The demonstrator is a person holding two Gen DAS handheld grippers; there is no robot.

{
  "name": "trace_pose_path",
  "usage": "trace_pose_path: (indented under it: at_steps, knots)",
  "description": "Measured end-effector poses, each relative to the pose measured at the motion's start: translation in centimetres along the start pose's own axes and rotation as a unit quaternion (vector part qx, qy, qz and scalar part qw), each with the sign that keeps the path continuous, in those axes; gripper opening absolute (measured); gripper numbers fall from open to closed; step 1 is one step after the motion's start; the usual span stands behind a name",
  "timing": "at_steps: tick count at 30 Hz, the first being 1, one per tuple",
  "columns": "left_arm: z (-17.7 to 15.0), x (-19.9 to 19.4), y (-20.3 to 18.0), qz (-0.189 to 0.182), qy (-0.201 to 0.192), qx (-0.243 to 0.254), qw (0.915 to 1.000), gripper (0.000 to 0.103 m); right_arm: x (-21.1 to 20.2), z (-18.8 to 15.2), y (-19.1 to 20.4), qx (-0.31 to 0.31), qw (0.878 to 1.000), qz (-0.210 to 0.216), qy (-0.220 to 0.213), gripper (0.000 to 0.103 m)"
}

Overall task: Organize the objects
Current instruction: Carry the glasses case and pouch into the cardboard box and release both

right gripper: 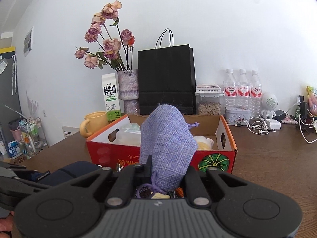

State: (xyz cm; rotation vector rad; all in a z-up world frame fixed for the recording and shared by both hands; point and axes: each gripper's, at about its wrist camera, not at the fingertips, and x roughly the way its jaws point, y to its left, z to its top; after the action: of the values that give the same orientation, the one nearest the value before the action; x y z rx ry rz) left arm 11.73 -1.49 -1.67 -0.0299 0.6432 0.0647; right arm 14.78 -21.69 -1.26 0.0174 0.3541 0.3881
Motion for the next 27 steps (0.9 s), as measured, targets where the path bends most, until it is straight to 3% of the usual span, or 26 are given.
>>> trace_pose_path:
  at_steps: [14,27]
  knots:
    - [1.9,-2.1,0.1,0.004,-0.036,0.017,0.9992,0.065,-1.8,0.7,1.3,-0.004,1.000,0.010,-0.011,0.009]
    - [5.8,-0.8,-1.7,-0.006,-0.058,0.037,0.9976,0.065,0.3,2.9,0.2,0.008,1.000,0.021,-0.019,0.009]
